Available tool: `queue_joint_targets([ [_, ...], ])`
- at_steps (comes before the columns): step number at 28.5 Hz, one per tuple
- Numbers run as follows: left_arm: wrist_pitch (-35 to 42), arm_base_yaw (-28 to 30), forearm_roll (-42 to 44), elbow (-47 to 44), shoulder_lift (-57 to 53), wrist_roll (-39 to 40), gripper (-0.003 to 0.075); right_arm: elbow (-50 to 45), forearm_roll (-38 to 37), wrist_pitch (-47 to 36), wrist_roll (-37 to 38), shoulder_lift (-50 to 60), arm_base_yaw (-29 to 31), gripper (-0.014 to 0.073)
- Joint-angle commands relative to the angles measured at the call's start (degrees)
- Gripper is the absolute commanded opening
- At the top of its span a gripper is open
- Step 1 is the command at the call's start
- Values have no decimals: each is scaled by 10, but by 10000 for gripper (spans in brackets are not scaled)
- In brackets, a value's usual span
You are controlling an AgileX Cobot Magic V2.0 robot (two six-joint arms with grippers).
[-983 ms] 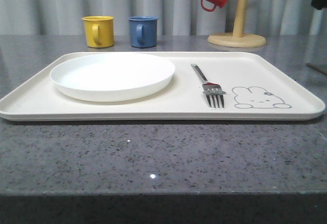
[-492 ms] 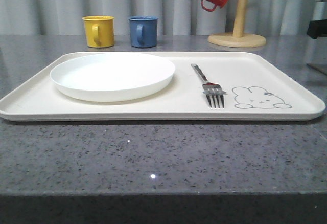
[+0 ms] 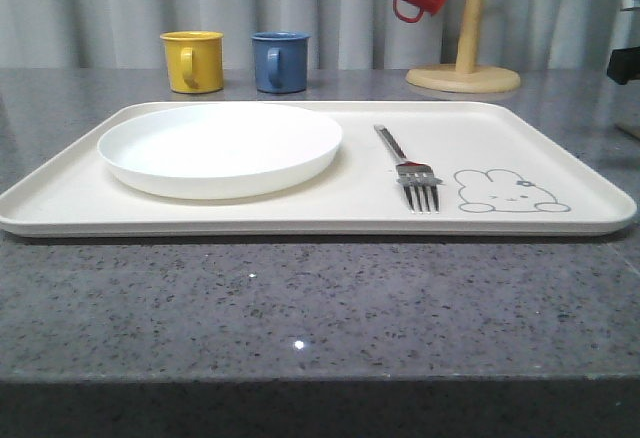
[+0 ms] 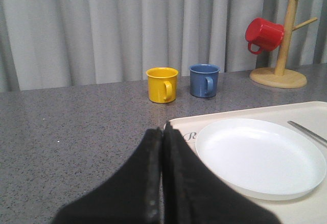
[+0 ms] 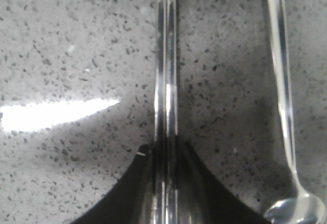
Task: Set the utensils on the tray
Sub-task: 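Raise the right gripper and move it toward the chopsticks, then grasp the chopsticks and place them on the tray beside the fork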
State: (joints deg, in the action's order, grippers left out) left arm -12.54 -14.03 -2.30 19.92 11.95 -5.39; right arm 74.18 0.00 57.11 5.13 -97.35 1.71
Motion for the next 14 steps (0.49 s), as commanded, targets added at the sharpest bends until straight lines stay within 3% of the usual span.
queue_joint_targets([
  [1, 49, 0, -5, 15, 5, 6, -18, 15, 3, 7, -6, 32, 1, 15],
  [8, 49, 0, -5, 15, 5, 6, -18, 47, 39, 27, -3, 86, -10, 15],
  [14, 49, 0, -5, 15, 5, 6, -18, 97, 86, 42, 23, 96, -89, 15],
])
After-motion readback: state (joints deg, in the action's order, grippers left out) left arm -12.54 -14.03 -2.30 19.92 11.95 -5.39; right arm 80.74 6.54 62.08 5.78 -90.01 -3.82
